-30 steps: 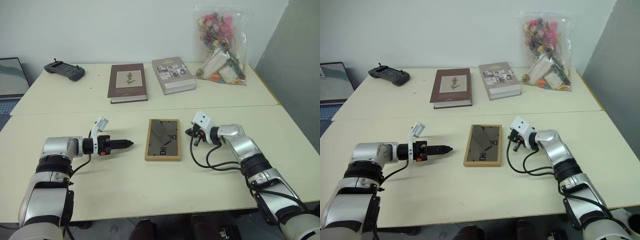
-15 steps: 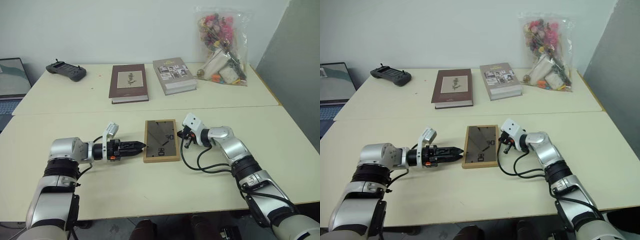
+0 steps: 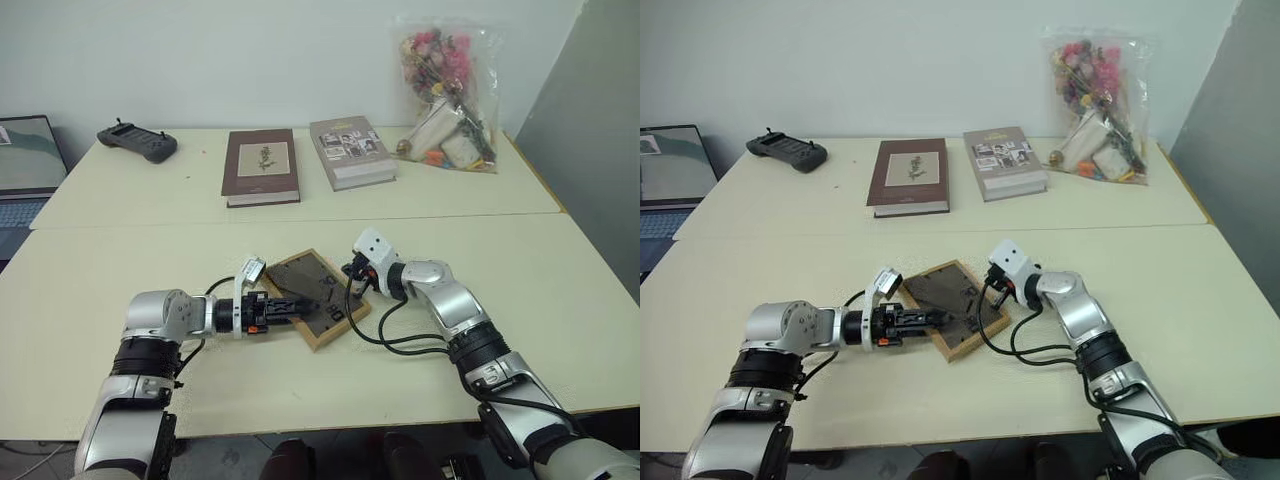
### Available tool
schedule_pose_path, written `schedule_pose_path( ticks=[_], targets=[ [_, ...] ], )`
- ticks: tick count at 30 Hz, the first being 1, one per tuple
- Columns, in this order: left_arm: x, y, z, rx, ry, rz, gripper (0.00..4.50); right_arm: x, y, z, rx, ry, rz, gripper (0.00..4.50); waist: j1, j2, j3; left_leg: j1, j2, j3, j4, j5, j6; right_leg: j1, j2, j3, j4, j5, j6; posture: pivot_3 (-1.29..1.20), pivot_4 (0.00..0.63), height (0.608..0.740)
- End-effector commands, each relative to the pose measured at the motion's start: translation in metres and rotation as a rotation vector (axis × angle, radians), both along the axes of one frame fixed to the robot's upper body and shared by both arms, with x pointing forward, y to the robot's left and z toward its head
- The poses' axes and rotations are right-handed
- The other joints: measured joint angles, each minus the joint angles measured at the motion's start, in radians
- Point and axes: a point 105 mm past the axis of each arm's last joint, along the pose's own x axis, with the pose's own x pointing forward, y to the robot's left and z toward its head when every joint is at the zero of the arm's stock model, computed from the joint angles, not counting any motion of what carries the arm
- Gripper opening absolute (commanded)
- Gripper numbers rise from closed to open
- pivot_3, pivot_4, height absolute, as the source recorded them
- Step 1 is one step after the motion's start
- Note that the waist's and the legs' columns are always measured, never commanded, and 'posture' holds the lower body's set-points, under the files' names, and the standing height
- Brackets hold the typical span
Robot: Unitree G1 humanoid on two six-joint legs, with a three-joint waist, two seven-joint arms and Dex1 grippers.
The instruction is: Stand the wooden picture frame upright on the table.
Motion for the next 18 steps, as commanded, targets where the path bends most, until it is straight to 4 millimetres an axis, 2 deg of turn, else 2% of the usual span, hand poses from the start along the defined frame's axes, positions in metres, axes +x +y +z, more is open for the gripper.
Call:
schedule_pose_path(
  ticks=[1,7,11,13,17,18],
  targets=[
    [-0.007,0.002,0.001,0.008,0.006,-0.016,3.56,0.006,-0.004,0.009,0.019,-0.032,-0.018,0.00,-0.001,0.000,0.000,0.000,0.000,0.000,0.000,0.000,0.000,0.000,0.000,0.000,0.000,0.000,0.000,0.00,0.150,0.740],
    [-0.002,0.009,-0.001,0.049,-0.033,0.025,2.26,0.012,-0.007,0.013,0.031,-0.049,-0.036,0.00,-0.002,0.000,0.000,0.000,0.000,0.000,0.000,0.000,0.000,0.000,0.001,0.000,0.000,0.000,0.000,0.00,0.150,0.740],
    [0.018,0.014,0.000,0.081,-0.102,0.118,1.81,0.012,-0.006,0.025,0.060,-0.075,-0.024,0.00,0.000,0.000,0.000,0.000,0.000,0.000,0.000,0.000,0.000,-0.001,0.001,0.000,0.000,0.000,0.000,0.00,0.150,0.740],
    [0.030,0.017,0.010,0.087,-0.153,0.169,1.45,0.014,-0.013,0.039,0.082,-0.098,-0.026,0.00,0.004,0.000,0.000,0.000,0.000,0.000,0.000,0.000,0.000,-0.001,0.001,0.000,0.000,0.000,0.000,0.00,0.150,0.740],
    [0.042,0.019,0.046,0.047,-0.261,0.179,1.45,0.018,-0.032,0.077,0.131,-0.159,-0.017,0.00,0.002,0.000,0.000,-0.001,0.000,0.000,0.000,0.000,0.001,-0.001,0.000,-0.001,0.000,0.000,0.000,0.00,0.150,0.740],
    [0.043,0.019,0.056,0.052,-0.300,0.171,1.41,0.015,-0.035,0.090,0.161,-0.159,0.011,0.17,0.000,0.000,0.000,-0.001,0.000,0.000,0.000,0.000,0.001,-0.001,0.000,-0.001,0.001,0.000,0.000,0.00,0.150,0.740]
  ],
)
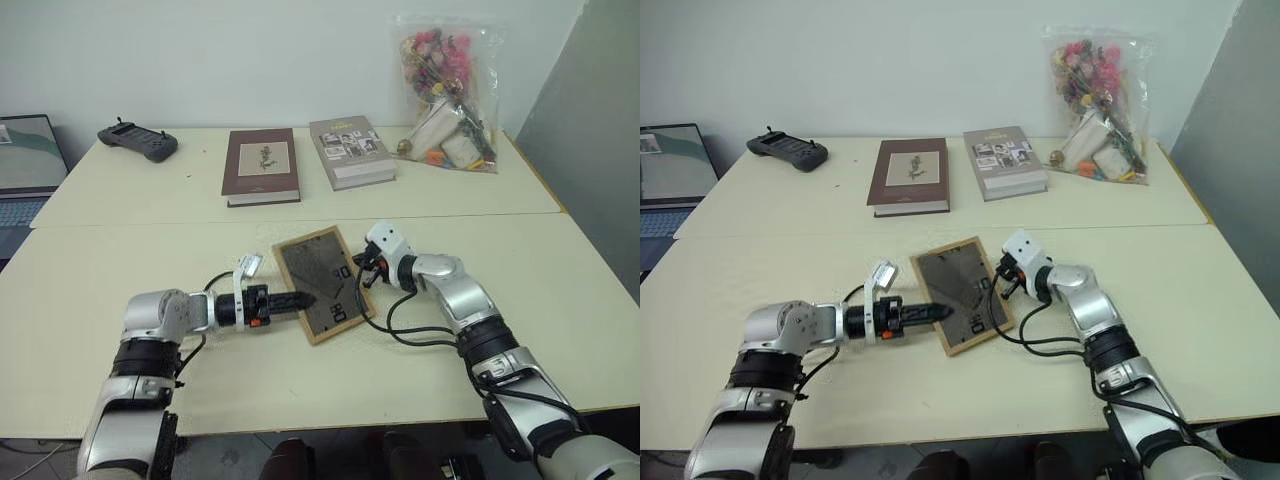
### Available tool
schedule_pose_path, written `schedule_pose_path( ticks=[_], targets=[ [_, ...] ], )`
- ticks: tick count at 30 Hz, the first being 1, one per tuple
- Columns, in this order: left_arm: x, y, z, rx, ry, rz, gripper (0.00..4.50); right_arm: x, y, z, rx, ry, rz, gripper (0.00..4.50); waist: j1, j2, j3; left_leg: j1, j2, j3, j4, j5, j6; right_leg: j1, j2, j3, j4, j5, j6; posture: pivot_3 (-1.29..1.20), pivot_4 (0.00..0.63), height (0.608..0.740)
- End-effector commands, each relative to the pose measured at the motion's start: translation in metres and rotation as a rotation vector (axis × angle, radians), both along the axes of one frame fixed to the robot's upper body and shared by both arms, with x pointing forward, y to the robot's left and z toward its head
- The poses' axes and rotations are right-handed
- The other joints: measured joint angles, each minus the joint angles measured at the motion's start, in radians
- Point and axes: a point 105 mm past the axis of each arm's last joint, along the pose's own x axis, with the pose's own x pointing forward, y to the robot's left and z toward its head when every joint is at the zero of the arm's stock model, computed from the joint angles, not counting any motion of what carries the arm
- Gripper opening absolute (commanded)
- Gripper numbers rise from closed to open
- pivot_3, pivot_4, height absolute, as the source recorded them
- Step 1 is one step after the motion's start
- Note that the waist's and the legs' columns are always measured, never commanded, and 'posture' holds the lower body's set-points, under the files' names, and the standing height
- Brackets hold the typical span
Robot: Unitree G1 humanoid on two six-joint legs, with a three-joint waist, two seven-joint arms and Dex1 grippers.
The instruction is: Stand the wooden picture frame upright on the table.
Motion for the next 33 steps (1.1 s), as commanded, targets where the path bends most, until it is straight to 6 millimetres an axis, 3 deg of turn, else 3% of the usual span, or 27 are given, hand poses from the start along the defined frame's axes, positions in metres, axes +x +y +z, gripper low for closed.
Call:
schedule_pose_path(
  ticks=[1,5,8,10,18,24,33],
  targets=[
    [0.011,0.011,0.045,0.006,-0.173,0.019,1.39,-0.004,-0.009,0.068,0.115,-0.095,0.092,0.36,-0.003,0.000,0.000,0.000,0.000,0.000,0.000,0.000,0.000,0.000,0.000,0.000,0.000,0.000,0.000,0.00,0.150,0.740],
    [0.012,0.011,0.064,0.047,-0.257,-0.021,1.39,-0.023,-0.005,0.103,0.184,-0.072,0.254,1.33,-0.004,0.000,0.000,-0.001,0.001,0.000,-0.001,0.000,0.000,-0.001,0.001,0.000,-0.002,0.000,0.000,0.00,0.150,0.740],
    [0.015,0.007,0.085,0.054,-0.332,-0.049,1.39,-0.044,0.018,0.119,0.178,-0.065,0.446,2.11,-0.003,0.000,0.001,-0.001,0.001,0.000,-0.001,0.000,0.000,-0.001,0.001,0.001,-0.002,0.000,0.000,0.00,0.150,0.740],
    [0.016,0.004,0.094,0.060,-0.363,-0.075,1.39,-0.044,0.031,0.122,0.171,-0.079,0.482,2.38,-0.003,0.000,0.001,-0.002,0.001,0.000,-0.001,-0.001,0.001,-0.002,0.001,0.000,-0.001,0.000,0.000,0.00,0.150,0.740],
    [0.015,-0.003,0.100,0.075,-0.385,-0.117,1.39,-0.049,0.070,0.117,0.159,-0.106,0.561,4.37,-0.004,0.000,0.001,-0.002,0.001,0.001,0.000,0.000,-0.001,-0.003,0.001,0.001,-0.001,0.000,0.000,0.00,0.150,0.740],
    [0.012,-0.004,0.098,0.077,-0.378,-0.129,1.39,-0.069,0.075,0.114,0.167,-0.096,0.645,4.37,-0.001,0.000,0.001,-0.003,0.001,0.000,0.000,0.000,-0.001,-0.004,0.001,0.001,-0.001,0.000,0.000,0.00,0.150,0.740],
    [-0.002,0.003,0.098,-0.027,-0.253,-0.122,1.39,-0.102,0.037,0.109,0.130,0.036,0.734,4.37,-0.002,-0.001,0.002,-0.003,0.001,0.000,0.000,-0.001,0.002,-0.004,0.001,0.000,-0.001,0.000,0.000,0.00,0.150,0.740]
  ],
)
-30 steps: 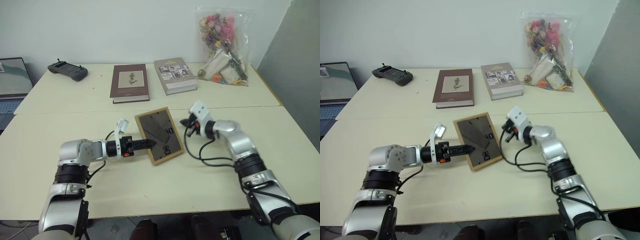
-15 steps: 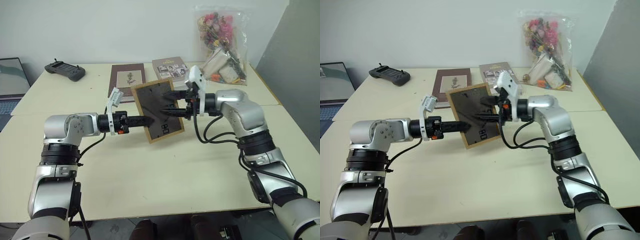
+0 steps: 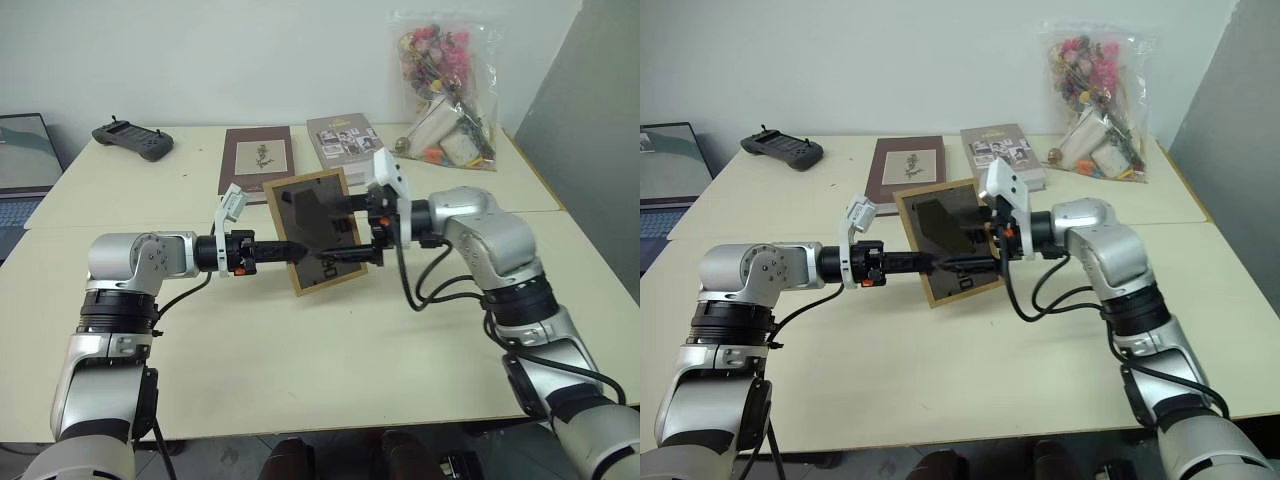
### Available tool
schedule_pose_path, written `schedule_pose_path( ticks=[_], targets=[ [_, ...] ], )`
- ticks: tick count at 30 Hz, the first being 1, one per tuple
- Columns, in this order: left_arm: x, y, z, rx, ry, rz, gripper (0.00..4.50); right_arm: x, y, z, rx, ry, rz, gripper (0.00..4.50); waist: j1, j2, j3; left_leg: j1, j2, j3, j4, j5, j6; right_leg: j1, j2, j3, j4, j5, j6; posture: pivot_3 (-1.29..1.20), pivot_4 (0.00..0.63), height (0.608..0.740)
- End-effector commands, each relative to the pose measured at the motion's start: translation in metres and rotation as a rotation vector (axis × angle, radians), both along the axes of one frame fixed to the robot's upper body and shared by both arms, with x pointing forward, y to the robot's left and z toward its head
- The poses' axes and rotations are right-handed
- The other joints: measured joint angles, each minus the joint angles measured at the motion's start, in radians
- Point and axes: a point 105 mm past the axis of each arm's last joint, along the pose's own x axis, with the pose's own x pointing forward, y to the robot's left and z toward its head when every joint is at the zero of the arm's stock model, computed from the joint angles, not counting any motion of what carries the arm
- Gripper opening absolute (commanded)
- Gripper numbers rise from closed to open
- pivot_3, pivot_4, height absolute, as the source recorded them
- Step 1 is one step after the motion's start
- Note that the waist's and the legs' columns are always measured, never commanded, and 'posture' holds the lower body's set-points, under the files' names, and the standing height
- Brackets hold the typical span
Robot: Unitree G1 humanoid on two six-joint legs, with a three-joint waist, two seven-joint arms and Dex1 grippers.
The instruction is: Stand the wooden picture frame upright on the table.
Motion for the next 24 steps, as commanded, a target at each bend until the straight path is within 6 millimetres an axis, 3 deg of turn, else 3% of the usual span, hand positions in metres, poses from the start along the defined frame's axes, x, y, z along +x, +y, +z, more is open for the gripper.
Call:
schedule_pose_path(
  ticks=[1,6,8,11,16,19,24],
  targets=[
    [-0.013,0.002,0.026,-0.095,-0.026,-0.038,1.39,-0.016,-0.006,0.009,0.009,0.015,0.062,4.37,-0.001,0.000,0.000,0.000,0.000,0.000,0.000,-0.001,0.001,0.000,0.000,0.000,0.000,0.000,0.000,0.00,0.150,0.740],
    [-0.030,-0.001,0.013,-0.111,0.087,-0.067,1.39,0.005,-0.034,0.019,0.045,-0.107,-0.115,4.37,-0.001,0.000,0.000,0.000,0.000,-0.001,0.000,-0.001,0.002,0.000,0.000,0.000,0.000,0.000,0.000,0.00,0.150,0.740],
    [-0.038,-0.003,0.008,-0.128,0.140,-0.085,1.39,0.014,-0.057,0.018,0.014,-0.220,-0.185,4.37,0.000,0.000,0.000,0.000,0.000,-0.001,0.000,-0.001,0.002,0.000,0.000,0.000,0.000,0.000,0.000,0.00,0.150,0.740],
    [-0.053,-0.006,-0.001,-0.134,0.208,-0.116,1.39,0.022,-0.087,0.010,-0.086,-0.444,-0.232,4.37,0.007,0.000,0.000,0.000,0.000,0.000,0.000,-0.001,0.002,0.001,0.000,0.000,-0.001,0.000,0.000,0.00,0.150,0.740],
    [-0.062,-0.006,0.001,-0.204,0.281,-0.152,1.39,0.027,-0.110,-0.016,-0.272,-0.960,-0.177,4.37,0.003,-0.001,0.001,0.001,0.000,0.000,0.000,-0.001,0.002,0.002,0.000,0.000,0.000,0.000,0.000,0.00,0.150,0.740],
    [-0.061,-0.007,0.005,-0.246,0.298,-0.159,1.39,0.029,-0.108,-0.023,-0.248,-1.201,-0.150,4.37,0.001,-0.001,0.001,0.003,0.001,0.002,0.000,0.000,-0.001,0.003,0.000,0.000,0.000,0.000,0.000,0.00,0.150,0.740],
    [-0.072,-0.016,0.009,-0.260,0.320,-0.222,1.39,0.015,-0.076,-0.020,-0.038,-1.488,-0.077,4.37,-0.005,-0.001,0.001,0.003,0.002,0.003,0.000,0.003,-0.005,0.002,0.001,0.002,0.001,0.000,0.000,0.00,0.150,0.740]
  ],
)
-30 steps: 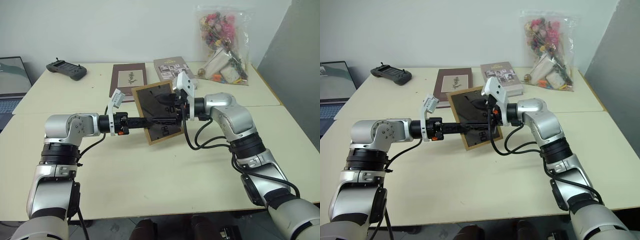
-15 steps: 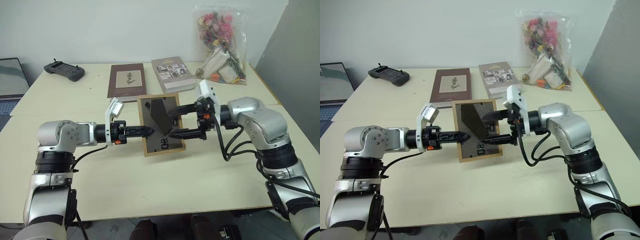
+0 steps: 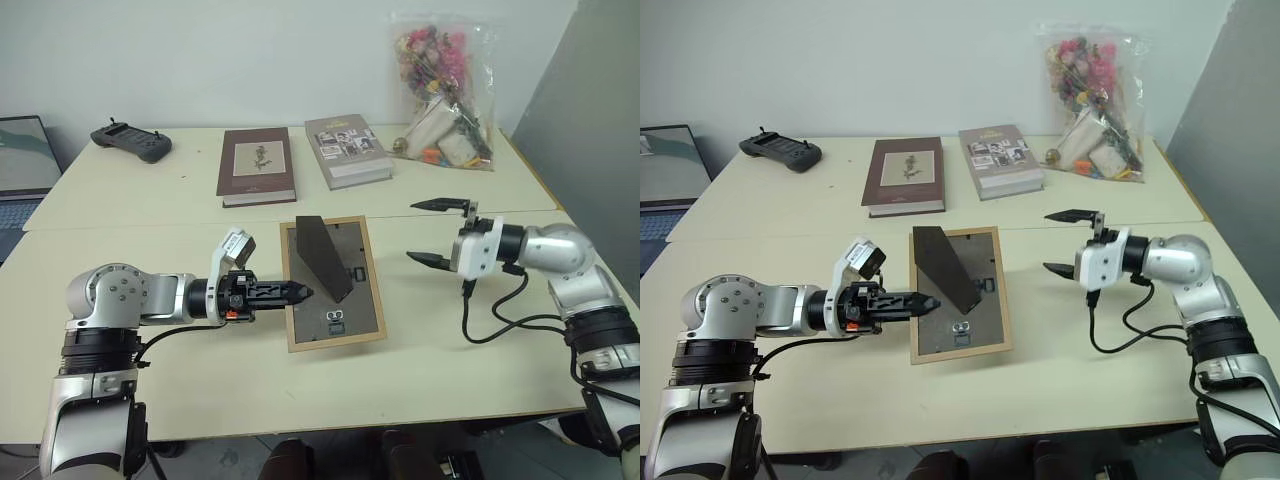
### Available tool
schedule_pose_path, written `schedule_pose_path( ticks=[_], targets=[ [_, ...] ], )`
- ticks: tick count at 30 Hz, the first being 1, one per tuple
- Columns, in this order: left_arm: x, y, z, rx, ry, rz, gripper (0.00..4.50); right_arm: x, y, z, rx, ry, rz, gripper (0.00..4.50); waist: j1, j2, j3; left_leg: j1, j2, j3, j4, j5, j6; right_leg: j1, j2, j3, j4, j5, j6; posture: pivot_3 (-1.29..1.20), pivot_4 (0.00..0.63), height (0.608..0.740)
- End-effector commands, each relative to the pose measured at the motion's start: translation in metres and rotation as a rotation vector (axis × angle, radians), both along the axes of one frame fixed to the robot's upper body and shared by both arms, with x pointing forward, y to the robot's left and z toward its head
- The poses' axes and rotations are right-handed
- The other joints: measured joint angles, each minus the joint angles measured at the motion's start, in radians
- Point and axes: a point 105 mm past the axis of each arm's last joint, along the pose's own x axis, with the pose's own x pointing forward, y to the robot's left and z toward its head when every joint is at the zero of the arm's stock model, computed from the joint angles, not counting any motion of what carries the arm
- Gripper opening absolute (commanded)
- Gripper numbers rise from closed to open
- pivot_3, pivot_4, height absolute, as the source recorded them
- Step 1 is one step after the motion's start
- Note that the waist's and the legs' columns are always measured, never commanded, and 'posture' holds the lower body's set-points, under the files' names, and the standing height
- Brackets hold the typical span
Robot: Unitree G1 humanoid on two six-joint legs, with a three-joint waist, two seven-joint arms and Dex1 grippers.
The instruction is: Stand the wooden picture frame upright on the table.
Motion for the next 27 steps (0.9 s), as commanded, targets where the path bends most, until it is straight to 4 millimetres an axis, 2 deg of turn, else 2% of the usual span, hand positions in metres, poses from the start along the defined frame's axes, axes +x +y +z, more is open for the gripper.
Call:
schedule_pose_path(
  ticks=[1,5,10,11,13,14,18,23,25,27],
  targets=[
    [-0.010,-0.004,0.016,-0.053,-0.030,-0.056,1.39,-0.014,0.020,0.018,0.083,-0.204,0.134,4.37,0.000,0.000,0.000,0.000,0.000,0.000,0.000,0.000,-0.001,0.000,0.000,0.000,0.000,0.000,0.000,0.00,0.150,0.740],
    [-0.013,-0.007,0.014,-0.048,-0.021,-0.056,1.39,-0.026,0.047,0.024,0.171,-0.289,0.247,4.37,0.003,0.000,0.000,0.000,0.000,0.000,0.000,0.002,-0.003,0.000,0.000,0.000,-0.001,0.000,0.000,0.00,0.150,0.740],
    [-0.015,-0.008,0.013,-0.037,-0.021,-0.051,1.39,-0.030,0.060,0.028,0.203,-0.331,0.296,4.37,0.008,0.000,0.000,0.000,-0.001,-0.001,0.000,0.002,-0.003,0.001,0.000,0.000,-0.001,0.000,0.000,0.00,0.150,0.740],
    [-0.016,-0.008,0.013,-0.033,-0.020,-0.050,1.39,-0.030,0.061,0.026,0.194,-0.331,0.305,4.01,0.008,0.000,0.000,0.000,-0.001,-0.001,0.000,0.002,-0.003,0.001,-0.001,0.000,-0.001,0.000,0.000,0.00,0.150,0.740],
    [-0.016,-0.008,0.012,-0.032,-0.018,-0.049,1.39,-0.031,0.062,0.024,0.182,-0.332,0.314,3.78,0.007,0.000,0.000,0.001,-0.002,-0.001,0.000,0.002,-0.003,0.002,-0.001,0.000,-0.001,0.000,0.000,0.00,0.150,0.740],
    [-0.017,-0.008,0.013,-0.033,-0.017,-0.048,1.39,-0.031,0.061,0.023,0.179,-0.330,0.317,3.40,0.007,0.000,0.000,0.001,-0.001,-0.001,0.000,0.002,-0.003,0.002,0.000,0.000,-0.001,0.000,0.000,0.00,0.150,0.740],
    [-0.017,-0.008,0.012,-0.029,-0.018,-0.036,1.39,-0.032,0.059,0.024,0.181,-0.344,0.321,2.74,0.004,0.000,0.000,0.001,-0.001,-0.001,0.000,0.002,-0.003,0.002,0.000,0.000,-0.001,0.000,0.000,0.00,0.150,0.740],
    [-0.014,-0.010,0.012,-0.035,-0.042,-0.010,1.39,-0.031,0.057,0.025,0.179,-0.350,0.321,1.69,0.004,0.000,0.000,0.001,-0.001,-0.001,0.000,0.002,-0.003,0.002,0.000,0.000,-0.001,0.000,0.000,0.00,0.150,0.740],
    [-0.015,-0.011,0.013,-0.046,-0.045,-0.011,1.39,-0.030,0.056,0.026,0.176,-0.352,0.321,1.65,0.004,0.000,0.000,0.002,-0.001,-0.001,0.000,0.002,-0.003,0.002,0.000,0.000,-0.001,0.000,0.000,0.00,0.150,0.740],
    [-0.011,-0.010,0.014,-0.059,-0.069,0.024,2.04,-0.030,0.054,0.023,0.163,-0.343,0.322,1.62,0.004,0.000,0.000,0.002,-0.001,-0.001,0.000,0.002,-0.003,0.002,0.000,0.000,-0.001,0.000,0.000,0.00,0.150,0.740]
  ],
)
